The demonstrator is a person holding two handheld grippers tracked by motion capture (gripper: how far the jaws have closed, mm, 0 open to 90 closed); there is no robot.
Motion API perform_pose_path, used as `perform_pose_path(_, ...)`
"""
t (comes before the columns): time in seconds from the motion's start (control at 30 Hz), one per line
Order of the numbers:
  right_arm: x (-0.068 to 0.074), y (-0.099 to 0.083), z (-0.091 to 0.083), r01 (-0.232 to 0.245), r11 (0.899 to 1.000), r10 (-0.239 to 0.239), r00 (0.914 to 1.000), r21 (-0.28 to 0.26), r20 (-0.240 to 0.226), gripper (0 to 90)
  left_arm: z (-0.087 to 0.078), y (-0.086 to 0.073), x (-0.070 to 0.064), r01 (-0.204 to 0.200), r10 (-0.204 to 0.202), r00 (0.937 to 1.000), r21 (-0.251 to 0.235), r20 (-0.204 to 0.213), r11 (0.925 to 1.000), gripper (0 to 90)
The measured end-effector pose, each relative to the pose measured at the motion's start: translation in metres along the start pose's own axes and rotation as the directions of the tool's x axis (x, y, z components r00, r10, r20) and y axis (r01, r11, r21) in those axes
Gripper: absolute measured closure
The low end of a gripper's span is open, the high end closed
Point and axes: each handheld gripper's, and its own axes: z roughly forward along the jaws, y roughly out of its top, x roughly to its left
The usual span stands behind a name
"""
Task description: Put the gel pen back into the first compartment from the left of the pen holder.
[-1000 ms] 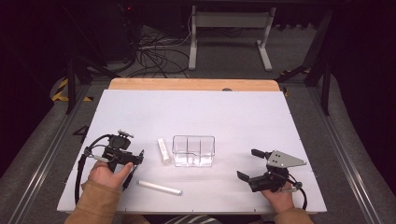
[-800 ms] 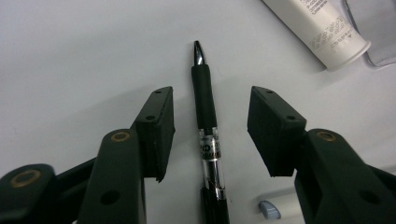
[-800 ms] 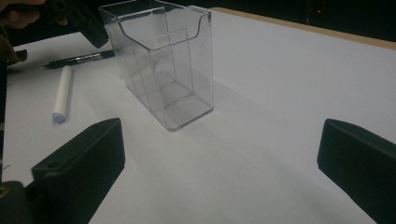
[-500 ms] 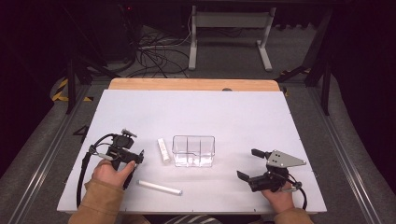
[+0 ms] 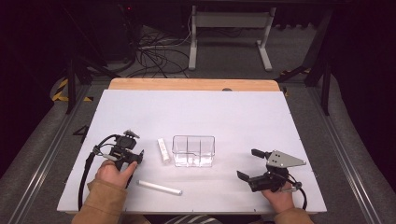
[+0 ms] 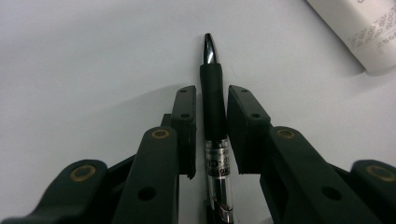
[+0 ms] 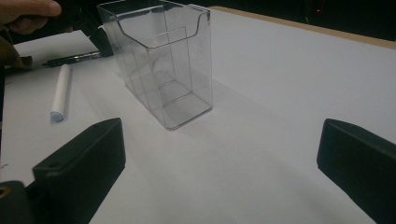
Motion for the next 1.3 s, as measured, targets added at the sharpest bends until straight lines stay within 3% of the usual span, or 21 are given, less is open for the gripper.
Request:
perform_pose_path(0.3,0.000,0.000,0.000,0.000,1.000,0.000,1.0000,0.001,-0.003,1.7,0.001,0.000,-0.003,-0.013,0.013,0.9992,-0.001,-0.039,0.9999,78.4)
perform_pose_path(0.63,0.000,0.000,0.001,0.001,1.000,-0.001,1.0000,0.005,-0.003,1.7,0.001,0.001,-0.003,-0.014,0.014,0.9993,-0.001,-0.035,0.9999,79.8)
perform_pose_path(0.73,0.000,0.000,0.001,0.003,1.000,-0.003,1.0000,0.006,-0.003,1.7,-0.004,0.001,-0.003,-0.016,0.015,0.9990,-0.025,-0.041,0.9996,79.9)
perform_pose_path(0.87,0.000,0.000,0.001,0.005,1.000,-0.005,1.0000,0.006,0.002,1.7,-0.016,-0.001,-0.006,-0.049,0.044,0.9969,-0.075,-0.064,0.9959,80.0)
perform_pose_path(0.93,0.000,0.000,0.001,0.004,1.000,-0.004,1.0000,0.004,0.003,1.7,-0.022,-0.002,-0.007,-0.069,0.061,0.9953,-0.101,-0.075,0.9925,80.1)
perform_pose_path(1.13,0.000,0.000,0.001,0.005,1.000,-0.005,1.0000,0.005,0.004,1.7,-0.040,-0.006,-0.010,-0.132,0.110,0.9876,-0.211,-0.112,0.9686,80.2)
perform_pose_path(1.3,0.000,0.000,0.001,0.005,1.000,-0.005,1.0000,0.005,0.005,1.7,-0.049,-0.008,-0.013,-0.155,0.136,0.9863,-0.249,-0.093,0.9560,80.2)
